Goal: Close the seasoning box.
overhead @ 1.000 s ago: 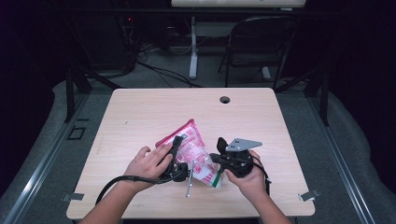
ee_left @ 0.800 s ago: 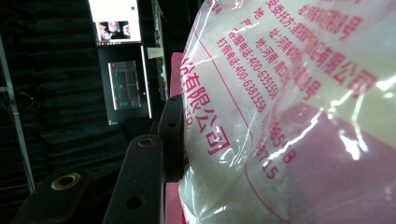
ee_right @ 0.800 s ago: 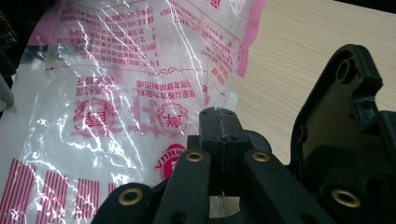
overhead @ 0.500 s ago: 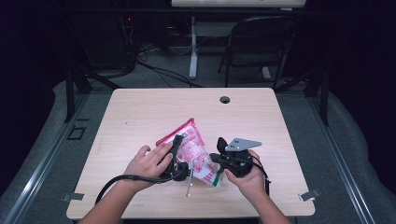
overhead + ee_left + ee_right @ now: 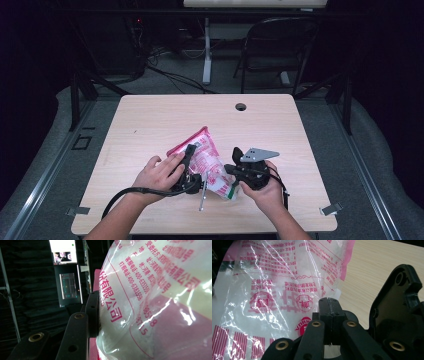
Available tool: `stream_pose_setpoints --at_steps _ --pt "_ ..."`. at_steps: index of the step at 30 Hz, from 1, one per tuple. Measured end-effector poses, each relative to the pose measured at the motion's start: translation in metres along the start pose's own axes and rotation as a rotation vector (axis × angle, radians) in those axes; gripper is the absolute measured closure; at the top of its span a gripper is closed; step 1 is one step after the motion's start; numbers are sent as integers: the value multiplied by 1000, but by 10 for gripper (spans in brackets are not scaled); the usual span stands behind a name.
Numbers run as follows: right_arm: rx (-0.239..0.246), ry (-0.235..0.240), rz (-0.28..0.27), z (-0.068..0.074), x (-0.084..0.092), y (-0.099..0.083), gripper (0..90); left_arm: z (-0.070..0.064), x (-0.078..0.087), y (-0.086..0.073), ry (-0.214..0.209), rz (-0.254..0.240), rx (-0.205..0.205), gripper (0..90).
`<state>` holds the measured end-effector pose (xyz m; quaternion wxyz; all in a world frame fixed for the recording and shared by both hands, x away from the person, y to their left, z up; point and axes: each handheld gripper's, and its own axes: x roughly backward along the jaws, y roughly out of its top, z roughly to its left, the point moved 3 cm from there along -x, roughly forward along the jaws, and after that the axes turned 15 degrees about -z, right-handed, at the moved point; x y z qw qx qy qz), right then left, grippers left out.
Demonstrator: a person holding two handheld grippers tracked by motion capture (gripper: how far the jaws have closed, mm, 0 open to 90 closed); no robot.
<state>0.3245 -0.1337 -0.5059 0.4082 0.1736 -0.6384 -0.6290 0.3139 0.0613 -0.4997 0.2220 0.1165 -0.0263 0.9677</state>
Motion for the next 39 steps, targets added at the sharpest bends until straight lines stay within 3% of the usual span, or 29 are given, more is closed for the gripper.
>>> stream_pose_setpoints --at_steps 33,39 --pt "-1 -1 -5 -1 -1 0 900 4 0 1 6 -4 -14 672" --pt "1 -3 -7 0 -1 0 900 6 1 3 20 -10 -38 674"
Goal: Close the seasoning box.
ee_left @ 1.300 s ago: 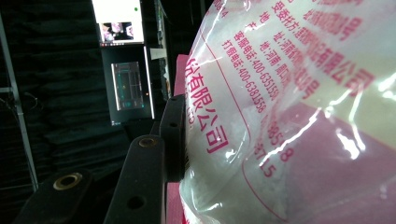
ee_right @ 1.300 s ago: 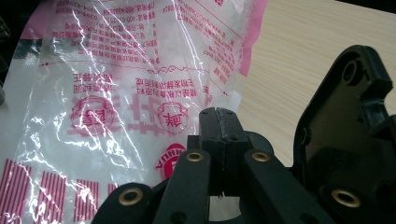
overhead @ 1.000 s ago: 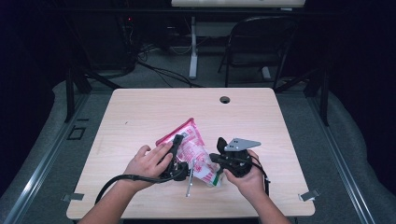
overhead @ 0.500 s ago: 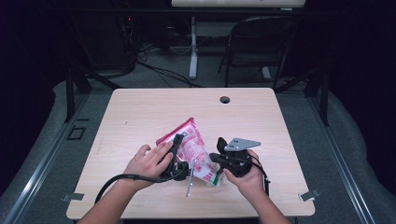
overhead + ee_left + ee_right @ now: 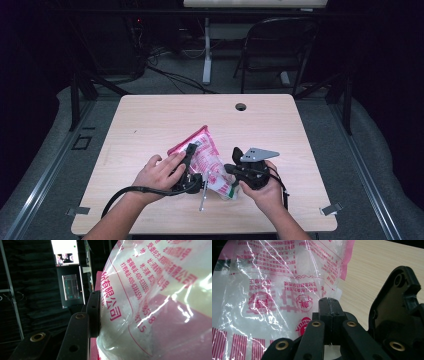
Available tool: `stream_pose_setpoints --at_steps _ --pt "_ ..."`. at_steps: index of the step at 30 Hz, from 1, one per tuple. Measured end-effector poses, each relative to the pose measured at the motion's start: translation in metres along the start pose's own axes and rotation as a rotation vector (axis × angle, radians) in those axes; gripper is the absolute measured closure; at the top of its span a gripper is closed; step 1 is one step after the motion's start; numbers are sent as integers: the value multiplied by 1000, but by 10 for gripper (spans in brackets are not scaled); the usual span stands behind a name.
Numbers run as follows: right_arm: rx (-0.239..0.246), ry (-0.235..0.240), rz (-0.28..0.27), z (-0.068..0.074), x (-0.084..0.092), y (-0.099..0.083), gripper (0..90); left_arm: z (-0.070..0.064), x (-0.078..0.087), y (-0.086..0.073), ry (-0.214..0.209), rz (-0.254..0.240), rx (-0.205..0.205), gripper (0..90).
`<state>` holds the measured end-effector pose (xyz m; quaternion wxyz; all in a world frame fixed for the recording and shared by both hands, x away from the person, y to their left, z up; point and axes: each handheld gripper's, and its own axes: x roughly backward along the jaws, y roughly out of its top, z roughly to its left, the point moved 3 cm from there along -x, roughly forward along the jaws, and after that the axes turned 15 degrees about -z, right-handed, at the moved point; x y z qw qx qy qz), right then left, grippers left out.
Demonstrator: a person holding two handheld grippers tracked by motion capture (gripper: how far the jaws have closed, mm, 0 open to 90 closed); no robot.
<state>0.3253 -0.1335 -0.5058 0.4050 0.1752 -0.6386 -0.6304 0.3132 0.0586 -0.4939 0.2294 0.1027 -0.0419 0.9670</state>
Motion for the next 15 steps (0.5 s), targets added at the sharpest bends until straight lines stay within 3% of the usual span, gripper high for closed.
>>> stream_pose_setpoints --at_steps 15 --pt "0 -1 -2 0 1 0 900 1 1 2 10 -4 -1 677"
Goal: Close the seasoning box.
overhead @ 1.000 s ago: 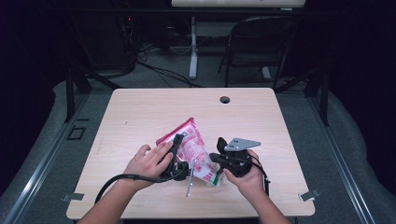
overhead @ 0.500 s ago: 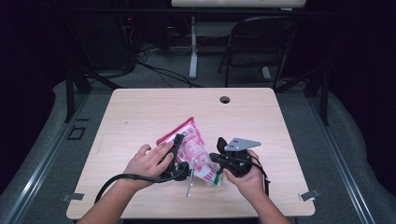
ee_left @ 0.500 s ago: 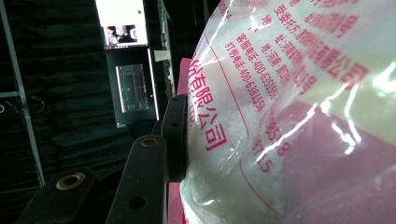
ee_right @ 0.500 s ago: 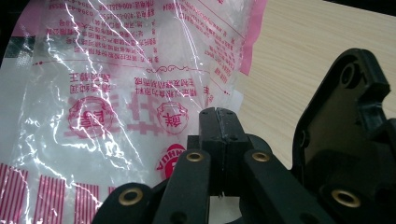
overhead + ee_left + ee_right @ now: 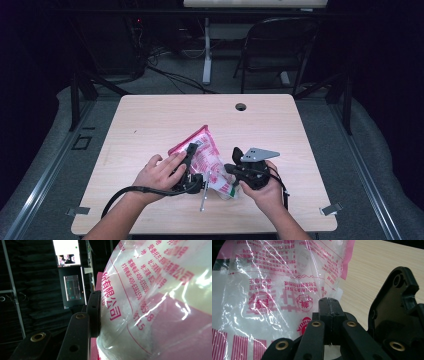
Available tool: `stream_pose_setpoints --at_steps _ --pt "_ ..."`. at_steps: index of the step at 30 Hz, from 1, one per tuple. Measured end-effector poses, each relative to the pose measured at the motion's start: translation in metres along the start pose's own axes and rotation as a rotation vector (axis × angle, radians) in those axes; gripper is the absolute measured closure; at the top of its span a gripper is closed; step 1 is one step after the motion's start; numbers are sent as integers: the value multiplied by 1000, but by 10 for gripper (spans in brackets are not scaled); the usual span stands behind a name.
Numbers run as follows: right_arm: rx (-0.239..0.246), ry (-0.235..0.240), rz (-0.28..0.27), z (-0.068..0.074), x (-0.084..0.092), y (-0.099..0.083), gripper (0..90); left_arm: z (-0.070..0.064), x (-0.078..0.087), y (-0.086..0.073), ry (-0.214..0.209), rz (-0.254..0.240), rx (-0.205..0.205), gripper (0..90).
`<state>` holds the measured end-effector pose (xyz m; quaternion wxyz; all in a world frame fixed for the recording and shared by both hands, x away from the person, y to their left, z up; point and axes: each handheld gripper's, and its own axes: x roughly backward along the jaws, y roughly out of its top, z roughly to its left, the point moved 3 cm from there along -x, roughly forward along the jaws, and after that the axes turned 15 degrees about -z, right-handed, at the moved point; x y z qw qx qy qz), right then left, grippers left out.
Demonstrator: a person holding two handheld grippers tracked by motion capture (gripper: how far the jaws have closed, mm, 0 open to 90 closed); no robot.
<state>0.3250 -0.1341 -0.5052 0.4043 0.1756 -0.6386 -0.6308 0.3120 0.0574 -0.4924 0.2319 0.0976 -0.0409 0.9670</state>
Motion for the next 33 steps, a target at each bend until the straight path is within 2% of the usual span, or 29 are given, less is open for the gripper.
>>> stream_pose_setpoints --at_steps 3,5,7,8,11,20,21,27,33 --pt "0 -1 -2 0 0 0 900 0 0 0 -5 2 9 677" --pt "-1 0 -3 0 0 0 900 1 0 0 0 0 -1 678" --pt "0 -1 -2 0 0 0 900 0 0 0 -5 2 8 678" --pt "-1 0 -2 0 0 0 900 1 0 0 2 -1 -2 679" --pt "0 -1 -3 0 0 0 900 0 0 0 -3 -1 7 680" --pt "0 0 -3 0 0 0 900 2 1 1 8 -6 -1 681" --pt "-1 0 -4 0 0 0 900 1 1 1 1 -4 10 681" --pt "1 1 -3 1 0 0 900 3 1 2 12 -9 -5 681" --pt "3 2 -4 1 -1 0 900 3 1 2 10 -8 1 682"
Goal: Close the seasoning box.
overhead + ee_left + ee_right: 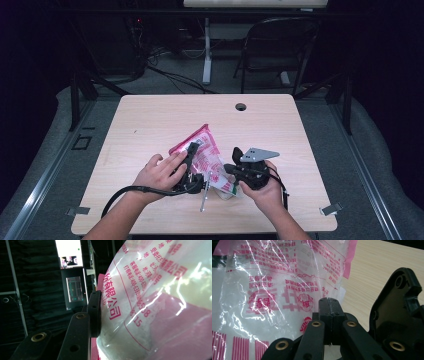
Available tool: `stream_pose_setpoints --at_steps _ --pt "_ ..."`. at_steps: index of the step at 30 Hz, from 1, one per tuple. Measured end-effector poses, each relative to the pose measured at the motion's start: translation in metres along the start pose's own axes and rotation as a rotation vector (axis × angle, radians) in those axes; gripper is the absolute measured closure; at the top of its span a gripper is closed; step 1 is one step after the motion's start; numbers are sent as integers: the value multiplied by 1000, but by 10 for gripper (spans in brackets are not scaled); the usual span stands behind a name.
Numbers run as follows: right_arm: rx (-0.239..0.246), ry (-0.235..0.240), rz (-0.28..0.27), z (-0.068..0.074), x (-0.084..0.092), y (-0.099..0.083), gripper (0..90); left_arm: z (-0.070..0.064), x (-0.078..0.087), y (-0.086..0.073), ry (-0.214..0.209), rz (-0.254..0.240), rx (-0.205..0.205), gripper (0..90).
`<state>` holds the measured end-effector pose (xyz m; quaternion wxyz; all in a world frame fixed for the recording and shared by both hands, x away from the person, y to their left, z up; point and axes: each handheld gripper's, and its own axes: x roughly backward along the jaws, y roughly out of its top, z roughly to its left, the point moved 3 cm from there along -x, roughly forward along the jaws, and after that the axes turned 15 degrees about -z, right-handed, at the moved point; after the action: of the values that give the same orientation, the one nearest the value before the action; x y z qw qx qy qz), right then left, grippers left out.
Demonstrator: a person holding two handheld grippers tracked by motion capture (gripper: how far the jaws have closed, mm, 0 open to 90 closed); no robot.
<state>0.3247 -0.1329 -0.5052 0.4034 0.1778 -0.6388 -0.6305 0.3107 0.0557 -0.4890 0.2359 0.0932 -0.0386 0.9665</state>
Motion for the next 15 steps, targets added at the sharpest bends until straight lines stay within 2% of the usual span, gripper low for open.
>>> stream_pose_setpoints --at_steps 11,13,15 --pt "1 2 2 1 0 0 900 2 1 1 10 -6 -12 683" --pt "1 3 3 1 -1 0 900 1 1 1 4 -4 -1 683" --pt "2 4 4 1 -1 0 900 2 1 1 14 -10 -13 683"
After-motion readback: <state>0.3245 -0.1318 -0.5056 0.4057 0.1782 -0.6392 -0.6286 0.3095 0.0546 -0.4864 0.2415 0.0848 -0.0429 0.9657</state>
